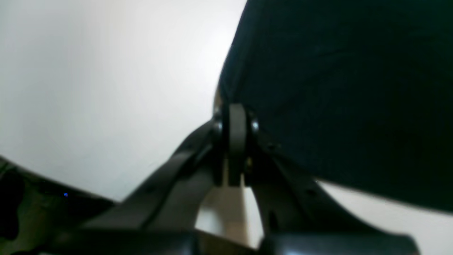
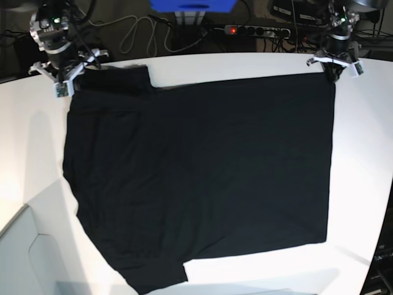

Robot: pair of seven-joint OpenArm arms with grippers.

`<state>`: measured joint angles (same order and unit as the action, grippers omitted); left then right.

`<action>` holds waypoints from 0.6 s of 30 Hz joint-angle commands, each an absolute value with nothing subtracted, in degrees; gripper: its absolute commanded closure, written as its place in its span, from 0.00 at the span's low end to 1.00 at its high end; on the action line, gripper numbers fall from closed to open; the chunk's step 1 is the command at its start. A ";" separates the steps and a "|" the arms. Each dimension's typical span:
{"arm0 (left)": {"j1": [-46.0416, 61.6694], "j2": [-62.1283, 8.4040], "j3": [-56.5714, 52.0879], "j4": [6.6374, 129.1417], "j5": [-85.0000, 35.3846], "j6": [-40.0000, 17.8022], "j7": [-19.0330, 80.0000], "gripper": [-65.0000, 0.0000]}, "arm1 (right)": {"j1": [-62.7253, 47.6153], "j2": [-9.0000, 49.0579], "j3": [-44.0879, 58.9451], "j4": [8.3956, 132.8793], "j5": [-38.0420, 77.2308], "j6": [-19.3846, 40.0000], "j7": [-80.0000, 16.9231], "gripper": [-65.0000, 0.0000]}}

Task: Fold the T-shirt properly
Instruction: 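Grasp the shoulder corners of the black shirt with both grippers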

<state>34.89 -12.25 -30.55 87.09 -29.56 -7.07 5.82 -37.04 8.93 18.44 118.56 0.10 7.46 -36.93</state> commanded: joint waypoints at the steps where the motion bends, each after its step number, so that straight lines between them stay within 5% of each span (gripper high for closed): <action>1: 35.74 -12.35 -32.13 89.01 -29.49 -6.90 4.09 1.00 | -37.32 9.27 19.21 119.78 0.22 8.31 -35.91 1.00; 18: 35.12 -11.03 -34.86 93.58 -29.14 -6.90 4.18 1.00 | -32.40 9.27 18.95 120.22 0.31 8.31 -36.09 1.00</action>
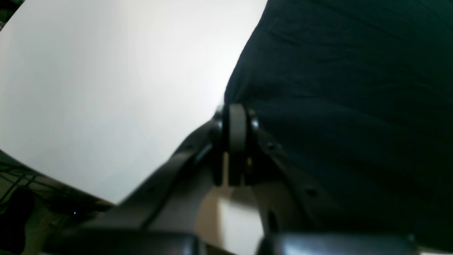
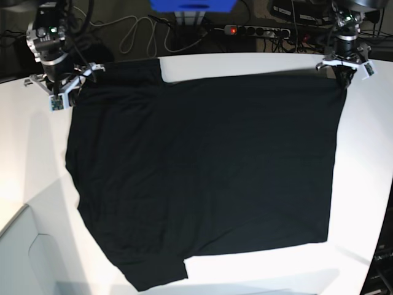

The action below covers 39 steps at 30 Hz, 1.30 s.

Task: Fold the T-shirt properly
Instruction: 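Grasp the shoulder corners of the black shirt with both grippers, then lift the held shoulder edge and pull it toward the hem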

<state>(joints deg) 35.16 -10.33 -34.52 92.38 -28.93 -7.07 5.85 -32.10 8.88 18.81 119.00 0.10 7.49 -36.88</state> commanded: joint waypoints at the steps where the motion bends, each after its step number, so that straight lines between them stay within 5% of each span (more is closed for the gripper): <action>1: 34.95 -11.12 -34.86 93.58 -29.14 -6.90 4.18 1.00 | -32.31 9.27 18.24 120.22 0.31 8.31 -36.62 1.00; 11: 34.68 -10.86 -34.86 92.70 -29.14 -6.90 4.18 1.00 | -32.40 7.08 17.63 120.57 0.13 8.40 -42.24 0.96; 17: 34.68 -10.86 -34.86 92.70 -29.14 -6.90 4.18 1.00 | -33.27 6.73 20.00 120.84 0.22 20.70 -42.24 0.53; 20: 34.68 -10.86 -34.86 92.70 -29.14 -6.90 4.18 1.00 | -32.75 4.35 22.99 120.57 -0.04 21.93 -42.33 0.37; 39: 34.68 -10.86 -34.86 92.70 -29.14 -6.90 4.18 1.00 | -30.81 8.48 18.42 115.65 -0.04 22.02 -42.07 0.35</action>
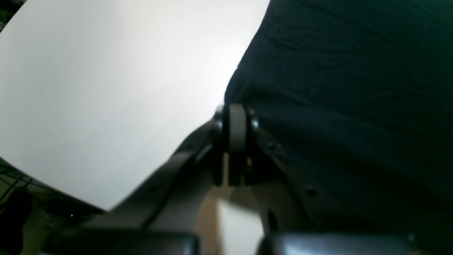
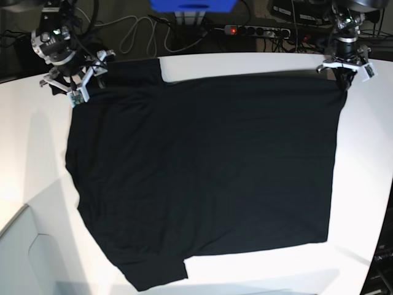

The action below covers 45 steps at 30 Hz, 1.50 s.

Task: Fold the T-shirt properly
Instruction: 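Lift the held shoulder edge and pull it toward the hem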

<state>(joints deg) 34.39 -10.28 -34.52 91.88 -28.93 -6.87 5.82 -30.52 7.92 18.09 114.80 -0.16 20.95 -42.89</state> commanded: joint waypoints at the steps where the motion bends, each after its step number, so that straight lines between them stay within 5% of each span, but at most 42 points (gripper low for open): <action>1: 34.77 -10.86 -34.86 92.70 -29.14 -6.90 4.18 1.00 | -30.55 8.48 18.33 115.65 -0.04 22.02 -42.15 0.35; 11: 34.95 -10.77 -34.86 92.70 -29.14 -6.90 4.18 1.00 | -28.88 10.15 18.15 110.02 -0.04 22.20 -41.80 0.36; 15: 35.03 -10.77 -34.86 92.70 -29.14 -6.90 4.18 1.00 | -28.79 9.89 18.59 110.02 -0.04 28.62 -41.80 0.39; 18: 35.03 -10.77 -35.03 92.70 -29.14 -6.90 4.18 1.00 | -28.62 9.89 18.59 109.93 -0.04 29.58 -42.15 0.55; 23: 35.12 -10.77 -35.03 92.70 -29.14 -6.90 4.18 1.00 | -28.62 9.80 18.59 109.67 -0.04 29.58 -42.33 1.00; 45: 38.73 -10.68 -35.38 93.93 -29.32 -6.90 4.09 1.00 | -35.30 9.80 26.42 120.57 0.22 29.85 -41.80 1.00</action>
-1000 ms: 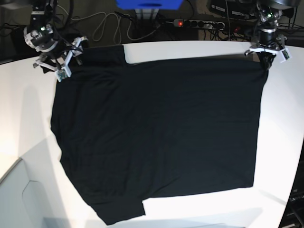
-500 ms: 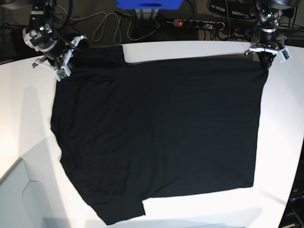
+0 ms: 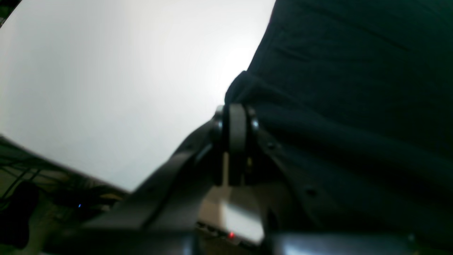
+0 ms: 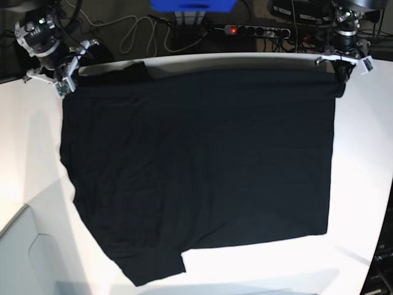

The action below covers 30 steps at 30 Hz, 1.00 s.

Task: Fold the T-shirt properly
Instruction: 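Lift the held shoulder edge and pull it toward the hem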

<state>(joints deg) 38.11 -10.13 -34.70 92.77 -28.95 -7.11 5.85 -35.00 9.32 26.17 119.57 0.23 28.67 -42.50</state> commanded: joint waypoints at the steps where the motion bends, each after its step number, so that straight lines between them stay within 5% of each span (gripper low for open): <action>1: 38.64 -10.68 -35.47 94.02 -29.14 -6.90 4.09 1.00 | -35.12 9.80 26.42 120.57 0.22 30.55 -41.80 1.00; 19: 25.36 -12.18 -34.86 94.64 -28.88 -6.46 4.26 1.00 | -12.53 9.36 25.01 115.03 -0.13 34.15 -51.56 1.00; 30: 12.26 -12.44 -35.21 90.59 -20.88 -6.81 14.02 1.00 | 1.54 12.53 21.23 103.25 -0.13 34.15 -51.65 1.00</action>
<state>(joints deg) 12.47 -11.46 -34.74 89.91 -20.73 -7.11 15.27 0.56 11.73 21.02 102.39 0.19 33.34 -52.51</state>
